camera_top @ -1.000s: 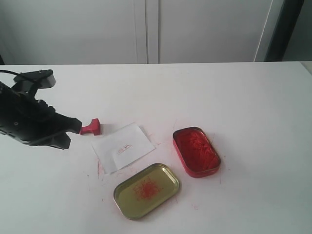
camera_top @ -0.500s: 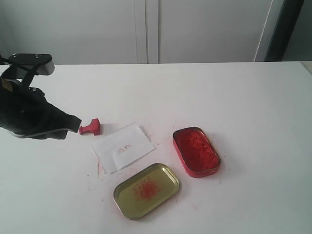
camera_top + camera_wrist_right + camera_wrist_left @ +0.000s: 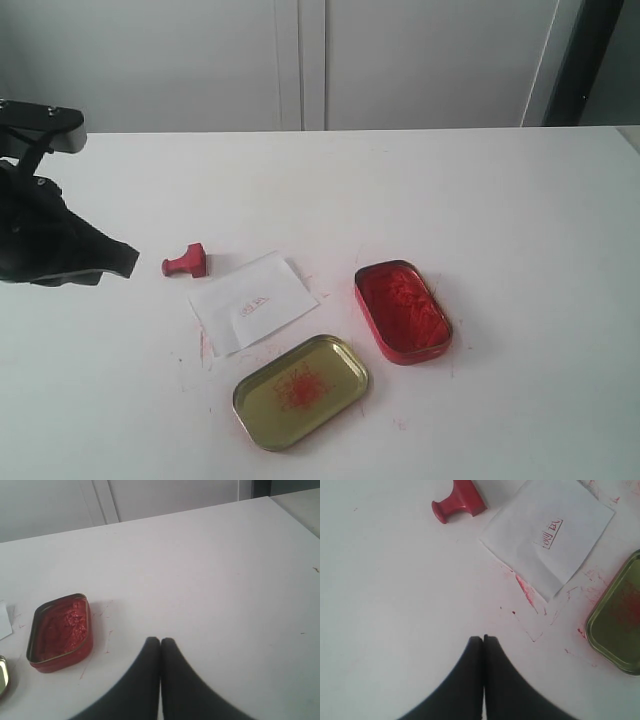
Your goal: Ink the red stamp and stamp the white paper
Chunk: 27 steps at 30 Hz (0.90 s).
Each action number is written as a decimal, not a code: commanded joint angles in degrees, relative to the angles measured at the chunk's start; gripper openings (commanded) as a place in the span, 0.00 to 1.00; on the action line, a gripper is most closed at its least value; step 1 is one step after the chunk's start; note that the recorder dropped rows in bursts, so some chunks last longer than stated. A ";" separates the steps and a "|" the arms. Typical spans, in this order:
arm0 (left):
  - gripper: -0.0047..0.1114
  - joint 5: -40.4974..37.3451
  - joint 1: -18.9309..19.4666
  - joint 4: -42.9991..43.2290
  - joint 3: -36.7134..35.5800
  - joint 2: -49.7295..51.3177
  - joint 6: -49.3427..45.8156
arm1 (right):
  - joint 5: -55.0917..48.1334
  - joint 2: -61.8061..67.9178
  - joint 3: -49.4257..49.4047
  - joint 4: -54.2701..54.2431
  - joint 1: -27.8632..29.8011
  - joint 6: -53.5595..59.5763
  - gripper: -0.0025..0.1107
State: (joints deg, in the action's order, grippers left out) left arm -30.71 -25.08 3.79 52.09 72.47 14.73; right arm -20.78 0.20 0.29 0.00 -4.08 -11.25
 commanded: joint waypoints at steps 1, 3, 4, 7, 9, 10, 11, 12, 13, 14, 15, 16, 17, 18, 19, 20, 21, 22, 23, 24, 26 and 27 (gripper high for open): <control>0.04 -0.28 -0.31 -0.12 -0.35 -0.64 0.57 | 0.79 -0.20 -0.29 0.00 -0.35 -0.03 0.02; 0.04 -0.28 -0.31 -0.12 -0.35 -0.64 0.57 | 0.79 -0.20 -0.29 0.00 -0.35 -0.03 0.02; 0.04 -0.28 -0.31 -0.12 -0.35 -0.64 0.57 | 0.79 -0.20 -0.29 0.00 -0.35 -0.03 0.02; 0.04 -0.28 -0.31 -0.12 -0.35 -0.86 0.57 | 0.79 -0.20 -0.29 0.00 -0.35 -0.03 0.02; 0.04 -0.28 -0.31 0.25 -0.35 -1.11 0.33 | 0.79 -0.20 -0.29 0.00 -0.35 -0.03 0.02; 0.04 -0.28 -0.31 0.25 -0.35 -1.11 -0.11 | 0.79 -0.20 -0.29 0.00 -0.35 -0.03 0.02; 0.04 -0.38 -0.31 0.53 -0.35 -1.11 -0.09 | 0.79 -0.20 -0.29 0.00 -0.35 -0.03 0.02; 0.04 -0.28 -0.31 0.85 -0.35 -1.11 -0.09 | 0.79 -0.20 -0.29 0.00 -0.35 -0.03 0.02; 0.04 -0.28 -0.31 0.85 -0.35 -1.11 -0.09 | 0.79 -0.20 -0.29 0.00 -0.35 -0.03 0.02; 0.04 -0.28 -0.31 1.18 -0.35 -1.11 -0.09 | 0.79 -0.20 -0.29 0.00 -0.35 -0.03 0.02; 0.04 -0.28 -0.31 1.32 -0.35 -1.11 -0.09 | 0.79 -0.20 -0.29 0.00 -0.35 -0.03 0.02; 0.04 -0.39 -0.31 1.32 -0.35 -1.11 -0.09 | 0.79 -0.20 -0.29 0.00 -0.35 -0.03 0.02; 0.04 -0.39 -0.31 1.32 -0.35 -1.11 -0.09 | 0.79 -0.20 -0.29 0.00 -0.35 -0.03 0.02; 0.04 -0.39 -0.31 1.42 -0.35 -1.11 -0.09 | 0.79 -0.20 -0.29 0.00 -0.35 -0.03 0.02; 0.04 -0.28 -0.31 1.42 -0.35 -1.11 -0.09 | 0.79 -0.20 -0.29 0.00 -0.35 -0.03 0.02; 0.04 -0.28 -0.20 1.42 -0.35 -1.11 -0.09 | 0.79 -0.20 -0.29 0.00 -0.35 -0.03 0.02; 0.04 -0.28 -0.10 1.42 -0.35 -1.11 -0.09 | 0.79 -0.20 -0.29 0.00 -0.35 -0.03 0.02; 0.04 -0.28 0.24 1.59 -0.35 -1.11 -0.09 | 0.79 -0.20 -0.29 0.00 -0.35 -0.03 0.02; 0.04 -0.28 0.67 1.59 -0.35 -1.11 -0.09 | 0.79 -0.20 -0.29 0.00 -0.35 -0.03 0.02; 0.04 -0.28 1.42 1.43 -0.35 -1.11 -0.09 | 0.79 -0.20 -0.29 0.00 -0.35 -0.03 0.02; 0.04 -0.28 3.04 0.92 -0.35 -1.11 -0.09 | 0.79 -0.20 -0.29 0.00 -0.35 -0.03 0.02; 0.04 -0.28 4.00 0.78 -0.35 -1.12 -0.09 | 0.79 -0.20 -0.29 0.00 -0.35 -0.03 0.02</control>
State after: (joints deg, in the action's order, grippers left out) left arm -30.60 -22.91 5.38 52.09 71.89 14.52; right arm -20.78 0.20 0.29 0.00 -4.08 -11.37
